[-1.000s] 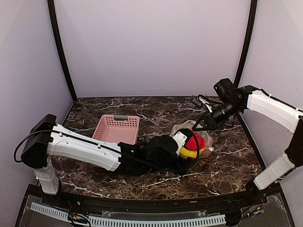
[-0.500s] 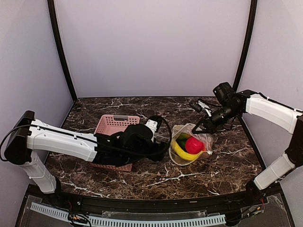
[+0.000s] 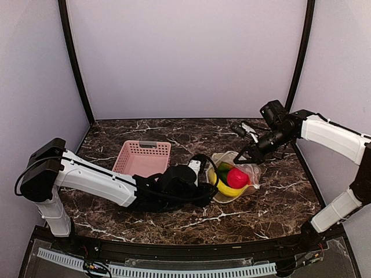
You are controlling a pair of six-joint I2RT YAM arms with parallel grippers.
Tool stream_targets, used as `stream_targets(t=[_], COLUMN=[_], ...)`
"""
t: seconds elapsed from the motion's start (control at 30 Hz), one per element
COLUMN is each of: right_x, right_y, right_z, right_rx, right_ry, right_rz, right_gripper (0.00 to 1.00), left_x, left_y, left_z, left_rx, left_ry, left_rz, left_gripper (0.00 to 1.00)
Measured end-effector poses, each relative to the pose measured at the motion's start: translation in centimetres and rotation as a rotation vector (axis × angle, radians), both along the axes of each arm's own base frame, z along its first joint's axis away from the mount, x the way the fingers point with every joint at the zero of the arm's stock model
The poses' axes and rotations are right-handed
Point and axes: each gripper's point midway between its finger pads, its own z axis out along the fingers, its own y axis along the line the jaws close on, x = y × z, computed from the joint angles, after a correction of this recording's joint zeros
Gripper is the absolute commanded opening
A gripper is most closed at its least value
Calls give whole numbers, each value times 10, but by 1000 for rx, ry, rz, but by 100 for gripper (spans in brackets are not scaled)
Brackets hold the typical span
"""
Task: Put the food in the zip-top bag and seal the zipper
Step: Pass from the right arm to the left
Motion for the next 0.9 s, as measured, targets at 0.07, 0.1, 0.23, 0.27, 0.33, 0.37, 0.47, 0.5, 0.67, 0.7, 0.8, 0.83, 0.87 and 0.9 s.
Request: stream_targets(t=[0.07,0.1,0.23,0.27,0.33,0.37,0.47,0.5,0.67,0.7,0.8,0.83,0.87,0.9], right_x=[-2,-3,-5,-6,-6,-7,-10,-11,-16,-16,-17,-18,-18,-18], right_y=[0,0,0,0,-1,-1,-3,-4,-6,-7,-8,-8,-8,-8], right_z=[2,4,10,11,13,14,14,13,12,14,30,37,46,55], right_rx=[2,4,10,11,13,12,4,-3,-47,-49,-42,-34,-26,-16], right_ry=[-5,-9,-21,-24,-30,-31,-31,-31,-39,-44,-82,-96,-115,-138], right_rz=[2,3,6,6,6,5,7,10,20,20,24,25,27,27], right_gripper=[0,0,0,0,0,0,0,0,13,16,26,30,33,36], left_x=[2,3,12,14,19,22,25,26,21,19,11,10,9,8], left_y=[-1,-1,-1,-2,-4,-5,-9,-10,-17,-16,-12,-10,-9,-7], left_z=[-4,-6,-13,-14,-17,-18,-17,-15,6,15,47,58,68,77], left_rx=[-5,-5,-14,-18,-25,-30,-56,-67,-137,-153,-207,-228,-248,-268], left_ry=[14,20,43,49,56,57,65,64,64,57,30,22,14,9], left_rz=[20,29,73,81,91,92,79,70,39,38,37,42,45,48], left_gripper=[36,34,29,25,18,15,5,2,1,1,1,1,1,1])
